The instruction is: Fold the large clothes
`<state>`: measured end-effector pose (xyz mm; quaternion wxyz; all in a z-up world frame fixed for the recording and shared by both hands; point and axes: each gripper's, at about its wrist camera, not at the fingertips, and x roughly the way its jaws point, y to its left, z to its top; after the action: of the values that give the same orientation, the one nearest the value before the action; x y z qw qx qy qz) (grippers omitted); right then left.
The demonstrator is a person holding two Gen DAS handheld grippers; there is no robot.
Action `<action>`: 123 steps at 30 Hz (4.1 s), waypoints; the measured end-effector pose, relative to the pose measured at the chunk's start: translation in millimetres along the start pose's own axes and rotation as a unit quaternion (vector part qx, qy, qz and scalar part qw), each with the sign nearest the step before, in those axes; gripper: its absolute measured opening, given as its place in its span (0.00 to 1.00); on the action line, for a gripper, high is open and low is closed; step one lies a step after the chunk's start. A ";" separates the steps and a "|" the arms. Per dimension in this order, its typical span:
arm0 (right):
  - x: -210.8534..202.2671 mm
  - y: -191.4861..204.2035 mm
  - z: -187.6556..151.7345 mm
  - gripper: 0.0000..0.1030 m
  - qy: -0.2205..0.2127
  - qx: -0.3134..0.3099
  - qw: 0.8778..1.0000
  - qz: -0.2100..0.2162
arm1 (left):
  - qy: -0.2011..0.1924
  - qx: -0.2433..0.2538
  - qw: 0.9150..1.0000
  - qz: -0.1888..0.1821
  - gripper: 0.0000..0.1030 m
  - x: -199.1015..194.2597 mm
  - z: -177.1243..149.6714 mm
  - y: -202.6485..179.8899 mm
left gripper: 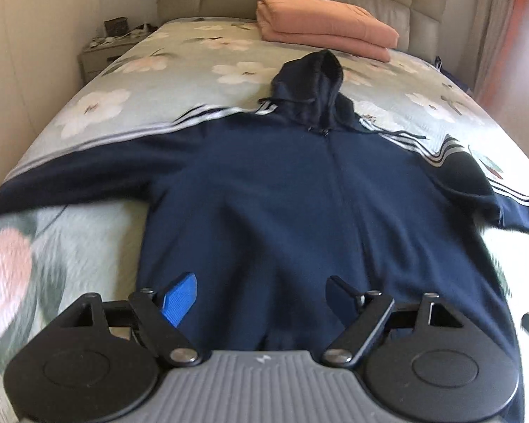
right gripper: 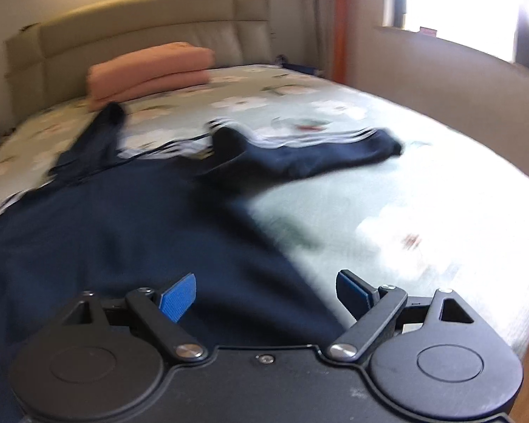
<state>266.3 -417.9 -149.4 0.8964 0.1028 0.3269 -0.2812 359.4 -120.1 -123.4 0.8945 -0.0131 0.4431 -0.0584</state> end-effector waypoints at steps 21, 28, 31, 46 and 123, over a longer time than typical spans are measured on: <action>319.2 -217.7 198.6 0.99 0.077 0.191 0.977 -0.047 | 0.051 -0.013 0.998 0.033 0.82 58.6 115.7 -138.2; 375.1 -232.6 199.0 0.98 0.115 0.234 0.965 -0.034 | 0.066 -0.006 0.996 0.053 0.82 82.0 120.7 -142.7; 383.6 -222.7 201.1 0.80 0.104 0.213 0.971 -0.035 | 0.070 -0.009 0.996 0.062 0.82 87.9 123.2 -134.7; 265.8 -163.4 275.3 0.16 -0.062 0.015 0.989 -0.130 | 0.060 -0.003 0.996 0.063 0.80 95.8 141.3 -92.4; 179.0 238.6 113.0 0.55 0.106 -0.161 0.950 0.247 | -0.046 -0.216 0.975 -0.028 0.34 135.9 105.3 151.6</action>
<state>574.7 -341.9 -178.1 0.9028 0.0641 0.4249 0.0183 538.7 11.6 -178.4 0.8880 -0.2216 0.4027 0.0145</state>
